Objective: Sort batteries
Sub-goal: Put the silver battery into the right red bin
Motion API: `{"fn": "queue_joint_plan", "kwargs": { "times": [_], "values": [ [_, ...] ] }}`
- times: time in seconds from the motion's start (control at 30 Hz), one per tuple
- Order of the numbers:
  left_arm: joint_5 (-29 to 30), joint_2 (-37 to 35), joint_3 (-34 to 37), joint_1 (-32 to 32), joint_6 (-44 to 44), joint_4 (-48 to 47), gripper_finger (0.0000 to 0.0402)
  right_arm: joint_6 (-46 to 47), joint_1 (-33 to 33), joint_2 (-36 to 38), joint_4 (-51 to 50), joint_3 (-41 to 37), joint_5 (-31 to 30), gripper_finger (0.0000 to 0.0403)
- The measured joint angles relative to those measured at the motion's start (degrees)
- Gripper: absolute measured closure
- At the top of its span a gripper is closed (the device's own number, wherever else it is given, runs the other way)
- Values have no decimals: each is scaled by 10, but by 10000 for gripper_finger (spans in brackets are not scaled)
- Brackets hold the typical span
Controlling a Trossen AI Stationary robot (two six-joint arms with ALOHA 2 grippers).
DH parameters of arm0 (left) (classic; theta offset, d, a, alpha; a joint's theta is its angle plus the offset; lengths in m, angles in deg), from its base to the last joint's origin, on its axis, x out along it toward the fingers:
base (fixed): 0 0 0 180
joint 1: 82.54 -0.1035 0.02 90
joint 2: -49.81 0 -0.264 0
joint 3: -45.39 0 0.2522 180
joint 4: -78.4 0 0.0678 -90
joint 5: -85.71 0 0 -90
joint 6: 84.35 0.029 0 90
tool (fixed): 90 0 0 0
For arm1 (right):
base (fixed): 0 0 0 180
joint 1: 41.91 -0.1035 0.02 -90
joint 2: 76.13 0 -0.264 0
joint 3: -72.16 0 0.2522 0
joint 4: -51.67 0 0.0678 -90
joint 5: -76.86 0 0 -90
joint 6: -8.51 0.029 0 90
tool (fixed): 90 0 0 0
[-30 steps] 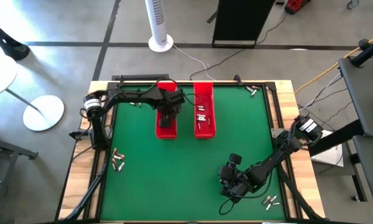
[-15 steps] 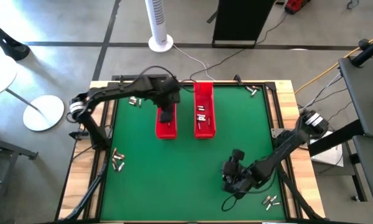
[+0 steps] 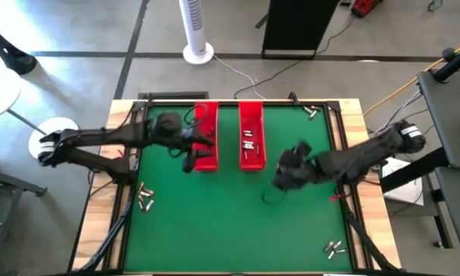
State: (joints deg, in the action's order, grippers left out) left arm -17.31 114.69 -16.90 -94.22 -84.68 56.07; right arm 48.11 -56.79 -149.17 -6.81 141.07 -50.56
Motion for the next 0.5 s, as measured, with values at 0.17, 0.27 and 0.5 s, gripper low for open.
{"fn": "queue_joint_plan", "kwargs": {
  "times": [0.17,0.27,0.5],
  "values": [
    [3,-53,137,29,-39,233,233,-70,175,-1,14,-8,51,149],
    [5,-59,213,42,-65,394,233,-112,282,-13,38,-10,109,151],
    [6,-58,309,46,-96,548,233,-137,466,-57,67,-10,194,165]
  ]
}}
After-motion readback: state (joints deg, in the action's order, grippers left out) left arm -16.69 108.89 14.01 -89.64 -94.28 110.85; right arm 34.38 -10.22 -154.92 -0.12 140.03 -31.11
